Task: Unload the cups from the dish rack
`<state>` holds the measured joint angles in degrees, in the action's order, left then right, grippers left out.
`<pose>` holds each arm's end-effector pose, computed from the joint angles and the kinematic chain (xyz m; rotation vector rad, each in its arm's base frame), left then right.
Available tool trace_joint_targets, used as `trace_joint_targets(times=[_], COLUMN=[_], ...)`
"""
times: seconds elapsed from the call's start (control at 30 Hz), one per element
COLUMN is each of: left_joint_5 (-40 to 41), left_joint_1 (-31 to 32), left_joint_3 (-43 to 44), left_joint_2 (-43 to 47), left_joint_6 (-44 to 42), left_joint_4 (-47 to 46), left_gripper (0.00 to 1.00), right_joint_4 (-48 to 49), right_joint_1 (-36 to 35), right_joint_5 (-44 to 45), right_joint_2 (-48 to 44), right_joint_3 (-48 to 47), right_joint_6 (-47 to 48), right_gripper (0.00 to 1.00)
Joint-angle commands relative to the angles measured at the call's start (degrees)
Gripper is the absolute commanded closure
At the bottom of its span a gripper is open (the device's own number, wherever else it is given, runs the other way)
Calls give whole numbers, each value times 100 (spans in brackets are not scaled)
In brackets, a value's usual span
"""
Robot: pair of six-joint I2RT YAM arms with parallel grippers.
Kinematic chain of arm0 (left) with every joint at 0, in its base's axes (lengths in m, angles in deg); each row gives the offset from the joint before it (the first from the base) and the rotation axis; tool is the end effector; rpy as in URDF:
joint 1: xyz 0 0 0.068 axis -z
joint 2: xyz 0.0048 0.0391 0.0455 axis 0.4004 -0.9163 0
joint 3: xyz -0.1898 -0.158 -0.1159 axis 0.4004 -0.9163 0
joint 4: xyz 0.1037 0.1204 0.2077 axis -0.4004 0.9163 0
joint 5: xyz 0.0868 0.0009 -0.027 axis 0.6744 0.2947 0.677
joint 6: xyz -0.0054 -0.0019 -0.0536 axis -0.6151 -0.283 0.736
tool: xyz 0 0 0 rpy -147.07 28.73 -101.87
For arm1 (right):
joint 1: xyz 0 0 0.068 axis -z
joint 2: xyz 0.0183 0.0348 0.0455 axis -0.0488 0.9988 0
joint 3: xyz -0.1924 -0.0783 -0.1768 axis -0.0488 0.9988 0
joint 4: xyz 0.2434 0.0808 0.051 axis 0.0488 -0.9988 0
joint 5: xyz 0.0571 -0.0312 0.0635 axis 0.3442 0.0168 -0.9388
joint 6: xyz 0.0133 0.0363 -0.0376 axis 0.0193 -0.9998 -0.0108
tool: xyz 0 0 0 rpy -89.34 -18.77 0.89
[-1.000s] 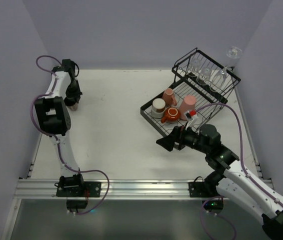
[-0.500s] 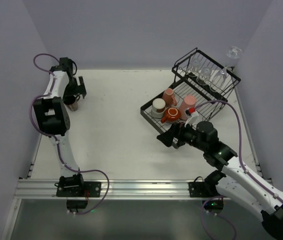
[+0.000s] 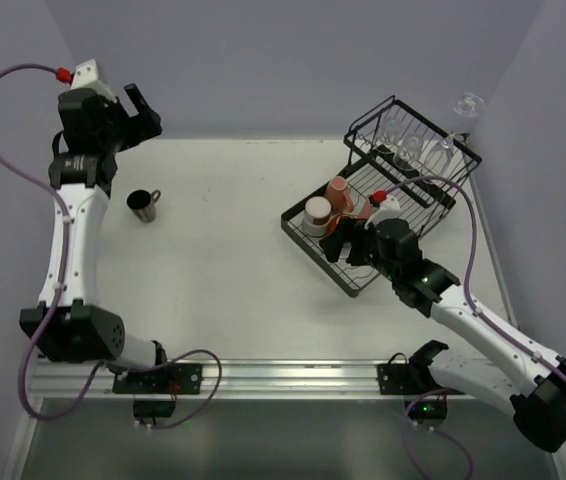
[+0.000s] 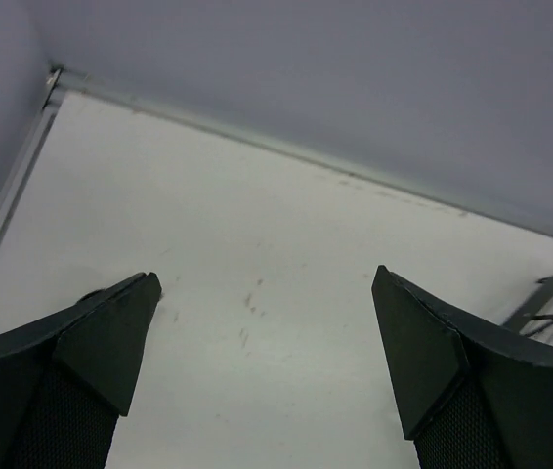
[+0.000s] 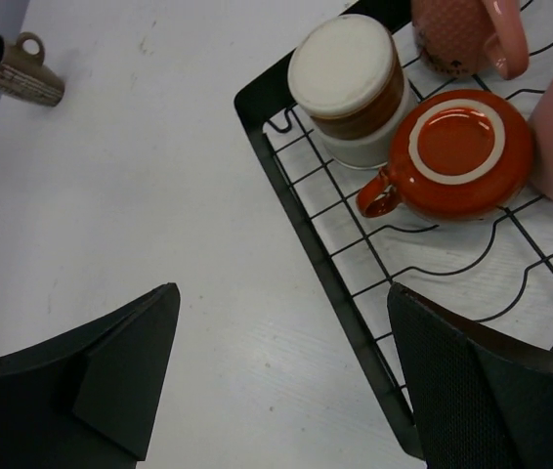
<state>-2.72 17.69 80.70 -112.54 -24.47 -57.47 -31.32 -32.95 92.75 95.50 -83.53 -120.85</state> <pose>0.3353 0.0335 0.4373 -0.4348 1.9072 -0.2085 0.1768 0.1236 0.2812 -0.0092 2.0397 0.6852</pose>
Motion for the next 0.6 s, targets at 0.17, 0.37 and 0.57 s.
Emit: trace_joint_targets(times=[0.17, 0.37, 0.57], left_joint_5=[-1839, -2377, -1825], left_joint_1=[1601, 1953, 2567], left_joint_3=[-2896, -4523, -5262], left_joint_2=[2256, 3595, 4132], left_joint_6=[517, 220, -140], left_joint_4=[-1715, -1848, -1839], left_gripper=[0, 2, 2], right_joint_4=[292, 793, 961], right_joint_1=[-38, -476, -722], right_joint_5=[1398, 2259, 3129], right_joint_2=[807, 1562, 2292], right_joint_3=[-420, -350, -569], right_joint_6=[-195, -977, -1935], right_gripper=[34, 48, 54])
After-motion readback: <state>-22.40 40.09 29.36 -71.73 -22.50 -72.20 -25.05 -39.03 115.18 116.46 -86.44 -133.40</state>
